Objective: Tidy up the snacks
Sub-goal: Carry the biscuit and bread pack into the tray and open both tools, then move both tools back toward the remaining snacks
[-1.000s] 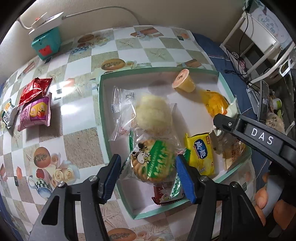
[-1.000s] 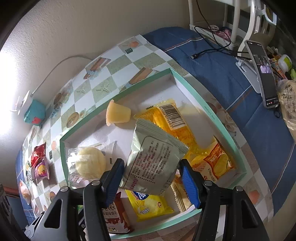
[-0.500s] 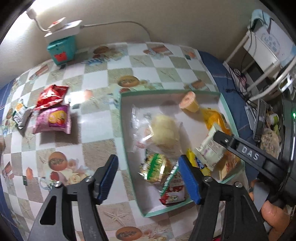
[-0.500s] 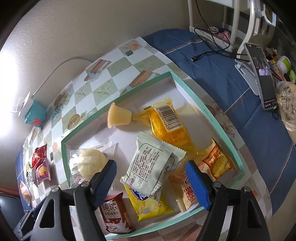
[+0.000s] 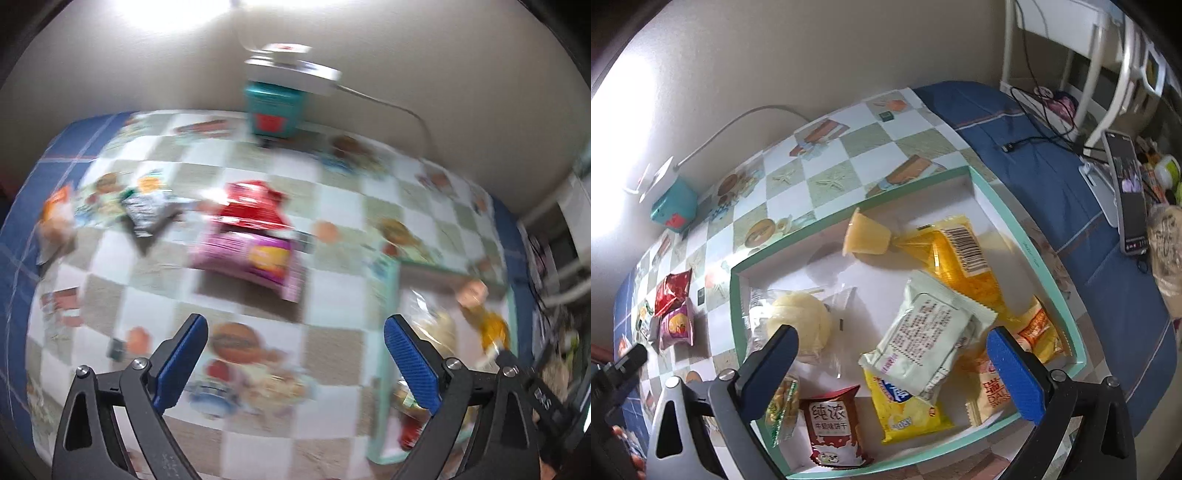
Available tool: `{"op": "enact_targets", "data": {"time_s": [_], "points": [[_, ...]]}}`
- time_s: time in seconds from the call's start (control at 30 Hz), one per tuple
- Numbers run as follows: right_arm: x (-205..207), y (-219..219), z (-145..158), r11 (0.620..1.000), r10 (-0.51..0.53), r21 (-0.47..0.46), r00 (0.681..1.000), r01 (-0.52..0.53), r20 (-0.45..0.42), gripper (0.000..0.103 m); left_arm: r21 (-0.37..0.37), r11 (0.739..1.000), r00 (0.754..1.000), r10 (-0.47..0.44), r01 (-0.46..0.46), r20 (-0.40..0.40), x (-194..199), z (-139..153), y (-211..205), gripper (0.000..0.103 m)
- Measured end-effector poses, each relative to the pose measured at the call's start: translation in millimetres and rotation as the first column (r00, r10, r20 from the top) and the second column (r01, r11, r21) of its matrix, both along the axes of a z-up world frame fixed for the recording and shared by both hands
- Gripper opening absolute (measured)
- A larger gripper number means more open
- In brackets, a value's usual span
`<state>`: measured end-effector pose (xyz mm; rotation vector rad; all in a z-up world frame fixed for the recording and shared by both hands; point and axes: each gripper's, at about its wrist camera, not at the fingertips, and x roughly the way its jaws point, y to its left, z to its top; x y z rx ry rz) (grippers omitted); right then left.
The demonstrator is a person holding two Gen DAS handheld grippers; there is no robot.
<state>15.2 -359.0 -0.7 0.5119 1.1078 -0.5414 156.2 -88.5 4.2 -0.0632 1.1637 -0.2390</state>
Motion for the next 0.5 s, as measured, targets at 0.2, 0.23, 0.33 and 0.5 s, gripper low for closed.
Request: {"op": "enact_targets", "data": {"time_s": [0.2, 0.23, 0.33, 0.5], "points": [[12, 20, 1, 0.998, 0.055, -0.022, 0.998, -0.056, -0.011, 0.103, 0.032, 0.986, 0.987, 0.163, -0.163, 0.016, 18, -2, 70, 0.097], [16, 26, 1, 0.997, 0.072, -0.020, 0.997, -0.073, -0.011, 0.103, 0.038, 0.982, 0.983, 0.184, -0.185, 0.013, 19, -3, 78, 0.097], [23, 41, 1, 0.994, 0.107, -0.014, 0.994, -0.107, -0.004, 0.103, 0.053, 0.966, 0.968, 0.252, -0.252, 0.002, 24, -9, 112, 0.097], [41, 78, 2, 0.983, 0.183, -0.007, 0.983, -0.183, 0.012, 0.103, 0.057, 0.936, 0.937, 0.349, -0.348, -0.019, 31, -18, 163, 0.097]]}}
